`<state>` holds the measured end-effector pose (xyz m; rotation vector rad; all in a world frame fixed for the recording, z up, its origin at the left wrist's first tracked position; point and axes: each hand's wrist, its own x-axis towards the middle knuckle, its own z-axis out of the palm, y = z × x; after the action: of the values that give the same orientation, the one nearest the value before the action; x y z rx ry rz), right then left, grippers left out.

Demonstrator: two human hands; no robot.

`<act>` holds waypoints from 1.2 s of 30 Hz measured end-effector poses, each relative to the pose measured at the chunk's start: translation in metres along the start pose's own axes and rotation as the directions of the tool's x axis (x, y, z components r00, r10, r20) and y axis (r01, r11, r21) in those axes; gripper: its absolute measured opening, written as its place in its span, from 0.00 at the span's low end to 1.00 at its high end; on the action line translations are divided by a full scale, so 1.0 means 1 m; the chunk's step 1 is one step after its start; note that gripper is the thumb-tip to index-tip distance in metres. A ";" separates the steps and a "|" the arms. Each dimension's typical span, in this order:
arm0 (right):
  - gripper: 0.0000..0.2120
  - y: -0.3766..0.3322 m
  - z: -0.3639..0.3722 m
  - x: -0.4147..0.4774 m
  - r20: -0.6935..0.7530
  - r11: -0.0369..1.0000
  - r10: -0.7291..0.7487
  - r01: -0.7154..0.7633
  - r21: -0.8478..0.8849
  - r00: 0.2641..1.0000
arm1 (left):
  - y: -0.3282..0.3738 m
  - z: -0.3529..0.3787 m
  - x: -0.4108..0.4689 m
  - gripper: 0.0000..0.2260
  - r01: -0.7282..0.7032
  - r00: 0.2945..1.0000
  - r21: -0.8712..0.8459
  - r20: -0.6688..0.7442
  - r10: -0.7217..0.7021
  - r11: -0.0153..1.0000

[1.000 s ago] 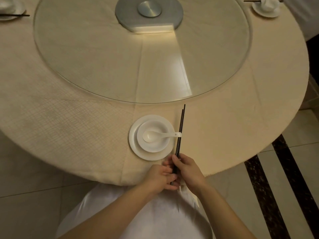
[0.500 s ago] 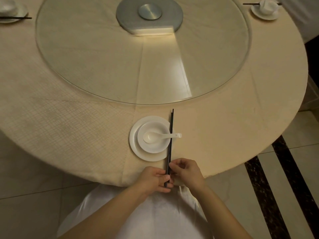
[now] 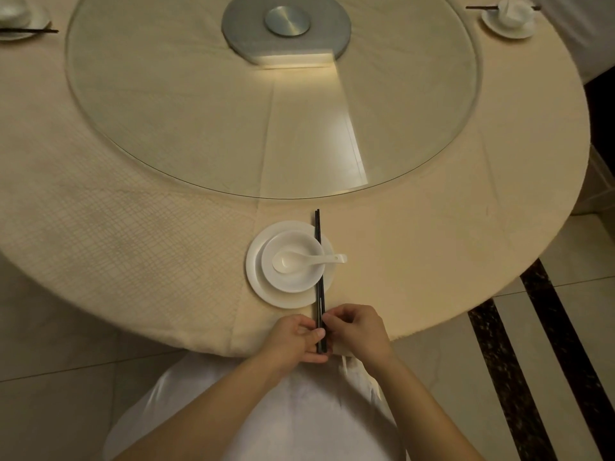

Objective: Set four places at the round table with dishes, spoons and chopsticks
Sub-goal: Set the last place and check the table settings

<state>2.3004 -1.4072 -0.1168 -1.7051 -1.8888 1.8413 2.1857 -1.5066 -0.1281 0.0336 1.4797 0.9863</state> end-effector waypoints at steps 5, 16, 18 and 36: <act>0.07 -0.001 -0.001 0.000 0.008 0.999 -0.010 0.010 -0.047 1.000 | -0.001 -0.003 0.001 0.14 -0.007 1.000 0.025 -0.009 0.007 1.000; 0.04 0.004 0.004 0.004 -0.016 0.999 -0.038 0.039 0.031 0.999 | 0.002 -0.004 0.000 0.06 -0.061 0.998 0.072 0.000 0.061 0.996; 0.05 0.004 0.005 0.004 -0.017 0.999 -0.041 0.042 0.028 0.999 | 0.001 -0.004 0.000 0.09 -0.058 0.998 0.083 -0.005 0.059 0.995; 0.03 0.009 0.007 0.010 -0.022 0.999 -0.028 0.029 0.024 0.999 | 0.005 -0.001 -0.003 0.06 -0.129 0.992 0.154 0.020 0.127 0.980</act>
<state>2.2974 -1.4084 -0.1311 -1.6749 -1.8652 1.8210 2.1827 -1.5054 -0.1226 0.2482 1.5576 0.9706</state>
